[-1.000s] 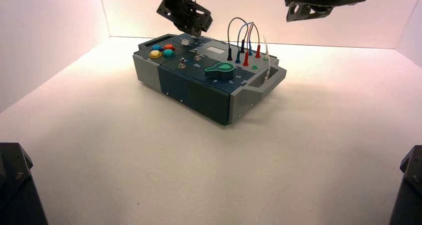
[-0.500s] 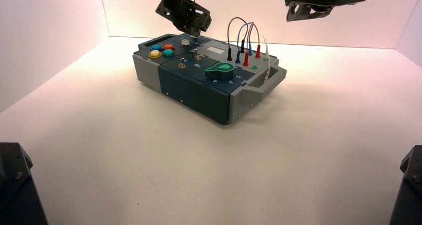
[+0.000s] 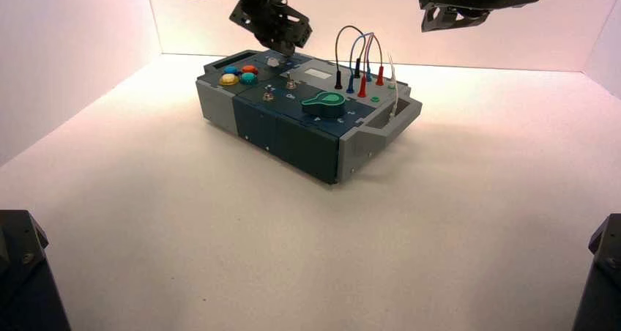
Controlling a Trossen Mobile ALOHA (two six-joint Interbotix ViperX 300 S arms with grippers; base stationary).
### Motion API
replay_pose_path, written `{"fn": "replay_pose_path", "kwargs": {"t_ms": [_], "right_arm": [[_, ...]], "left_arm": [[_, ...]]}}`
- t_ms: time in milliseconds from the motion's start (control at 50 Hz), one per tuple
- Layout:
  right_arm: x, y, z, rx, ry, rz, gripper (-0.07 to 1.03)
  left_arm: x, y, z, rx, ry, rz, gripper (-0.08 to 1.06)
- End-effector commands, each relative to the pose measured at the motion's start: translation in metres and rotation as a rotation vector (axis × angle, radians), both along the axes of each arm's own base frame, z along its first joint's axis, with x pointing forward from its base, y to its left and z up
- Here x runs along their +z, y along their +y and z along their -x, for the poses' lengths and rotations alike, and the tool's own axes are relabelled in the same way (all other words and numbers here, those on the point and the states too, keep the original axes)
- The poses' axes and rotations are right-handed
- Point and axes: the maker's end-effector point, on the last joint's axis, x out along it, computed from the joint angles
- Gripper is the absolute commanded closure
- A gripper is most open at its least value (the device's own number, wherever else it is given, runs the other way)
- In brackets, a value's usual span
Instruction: Move the top slider to position 3.
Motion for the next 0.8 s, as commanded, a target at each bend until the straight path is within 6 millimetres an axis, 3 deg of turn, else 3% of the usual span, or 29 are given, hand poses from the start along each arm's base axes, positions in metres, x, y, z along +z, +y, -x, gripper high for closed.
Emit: {"fn": "replay_pose_path", "kwargs": {"t_ms": [20,320,800], "right_arm": [[0.014,0.001,-0.004,-0.001,-0.041,-0.011,0.73],[0.014,0.001,-0.004,-0.001,-0.041,-0.011,0.73],[0.013,0.001,-0.004,-0.001,-0.038,-0.010,0.73]], "left_arm": [[0.028,-0.019,-0.004,-0.027,-0.055,0.030,1.00],[0.035,-0.022,-0.002,-0.035,-0.056,0.033,1.00],[0.063,-0.015,0.009,-0.037,-0.098,0.044,1.00]]}}
